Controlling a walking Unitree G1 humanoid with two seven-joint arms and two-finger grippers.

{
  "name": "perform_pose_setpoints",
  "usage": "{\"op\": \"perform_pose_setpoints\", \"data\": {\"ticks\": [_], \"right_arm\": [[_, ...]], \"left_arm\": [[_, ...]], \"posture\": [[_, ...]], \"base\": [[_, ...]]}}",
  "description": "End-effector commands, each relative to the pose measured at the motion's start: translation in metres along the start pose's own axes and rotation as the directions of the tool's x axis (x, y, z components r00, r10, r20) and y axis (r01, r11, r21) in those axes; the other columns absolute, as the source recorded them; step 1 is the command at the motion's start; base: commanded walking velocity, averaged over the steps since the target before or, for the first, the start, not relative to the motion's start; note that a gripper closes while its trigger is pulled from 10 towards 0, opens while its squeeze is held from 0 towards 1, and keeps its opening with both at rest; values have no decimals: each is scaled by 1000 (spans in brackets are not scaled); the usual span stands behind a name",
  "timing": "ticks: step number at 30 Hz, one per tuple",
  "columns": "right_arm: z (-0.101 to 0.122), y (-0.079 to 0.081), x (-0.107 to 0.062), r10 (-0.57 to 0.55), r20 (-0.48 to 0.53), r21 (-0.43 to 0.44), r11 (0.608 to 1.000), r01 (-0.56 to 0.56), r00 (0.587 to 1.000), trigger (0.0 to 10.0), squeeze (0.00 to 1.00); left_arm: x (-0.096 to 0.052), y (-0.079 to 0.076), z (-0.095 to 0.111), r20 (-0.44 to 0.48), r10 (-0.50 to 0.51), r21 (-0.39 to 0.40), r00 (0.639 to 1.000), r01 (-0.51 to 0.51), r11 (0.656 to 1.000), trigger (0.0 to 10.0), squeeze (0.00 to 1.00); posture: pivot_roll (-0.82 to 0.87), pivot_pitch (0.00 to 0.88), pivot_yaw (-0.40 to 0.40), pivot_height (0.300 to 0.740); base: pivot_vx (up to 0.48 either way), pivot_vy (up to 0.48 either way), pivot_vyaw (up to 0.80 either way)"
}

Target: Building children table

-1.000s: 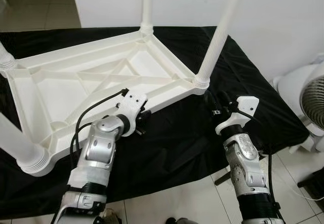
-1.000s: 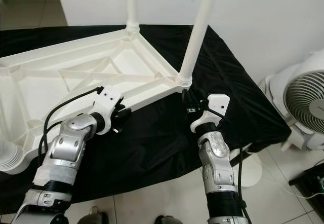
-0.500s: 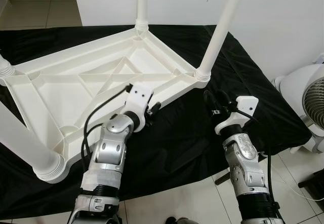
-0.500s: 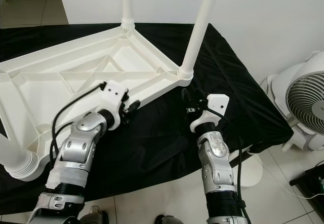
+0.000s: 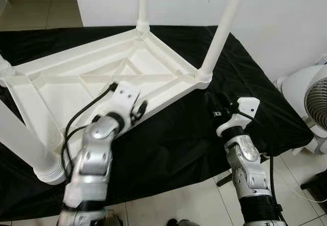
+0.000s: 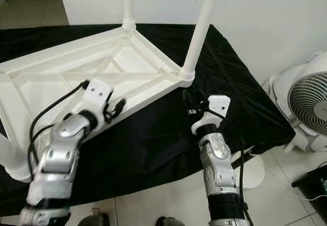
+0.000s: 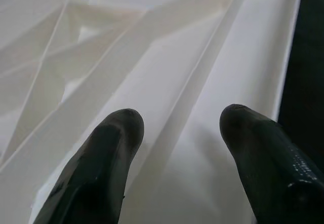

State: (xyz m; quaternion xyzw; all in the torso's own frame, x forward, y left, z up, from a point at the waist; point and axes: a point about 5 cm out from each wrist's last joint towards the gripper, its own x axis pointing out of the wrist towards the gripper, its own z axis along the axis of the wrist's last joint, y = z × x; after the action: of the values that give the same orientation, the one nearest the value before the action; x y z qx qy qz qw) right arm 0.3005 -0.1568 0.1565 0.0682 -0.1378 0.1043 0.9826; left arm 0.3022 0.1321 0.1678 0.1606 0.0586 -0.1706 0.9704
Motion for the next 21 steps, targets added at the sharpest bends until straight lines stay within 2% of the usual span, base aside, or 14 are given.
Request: {"op": "perform_pose_setpoints", "data": {"ticks": [1,6,9,14,16,17,18,21], "right_arm": [[-1,-4,-2,2,-13,-12,1000,-2,1000,10000,0],[-1,-4,-2,3,-15,-13,1000,-3,1000,10000,0],[-3,-1,0,12,-20,-10,1000,-13,1000,10000,0],[-3,0,0,17,-21,-7,1000,-17,1000,10000,0],[-4,1,0,22,-25,-7,1000,-22,999,10000,0],[-4,1,0,22,-25,-7,1000,-22,999,10000,0],[-5,0,-1,24,-29,-8,1000,-24,999,10000,0],[-5,0,-1,25,-29,-10,1000,-25,999,10000,0]], "left_arm": [[-7,5,-4,-28,59,23,998,-59,998,10000,0],[-14,7,-11,-61,38,41,997,-35,999,10000,0],[-24,8,-13,-61,-2,13,998,3,1000,10000,0],[-27,8,-11,-50,-27,-2,998,27,1000,10000,0],[-30,10,-6,-24,-35,-60,999,34,998,10000,0],[-30,10,-6,-24,-35,-60,999,34,998,10000,0],[-33,10,2,18,-66,-123,998,68,990,10000,0],[-36,6,5,35,-109,-113,993,112,987,10000,0]], "posture": [[92,91,-84,740],[98,89,-86,740],[108,85,-88,740],[110,85,-90,740],[113,84,-91,740],[113,84,-91,740],[113,84,-92,740],[112,84,-92,740]], "base": [[0,0,0],[0,0,0],[0,0,0],[0,0,0],[0,0,0],[0,0,0],[0,0,0],[0,0,0]]}}
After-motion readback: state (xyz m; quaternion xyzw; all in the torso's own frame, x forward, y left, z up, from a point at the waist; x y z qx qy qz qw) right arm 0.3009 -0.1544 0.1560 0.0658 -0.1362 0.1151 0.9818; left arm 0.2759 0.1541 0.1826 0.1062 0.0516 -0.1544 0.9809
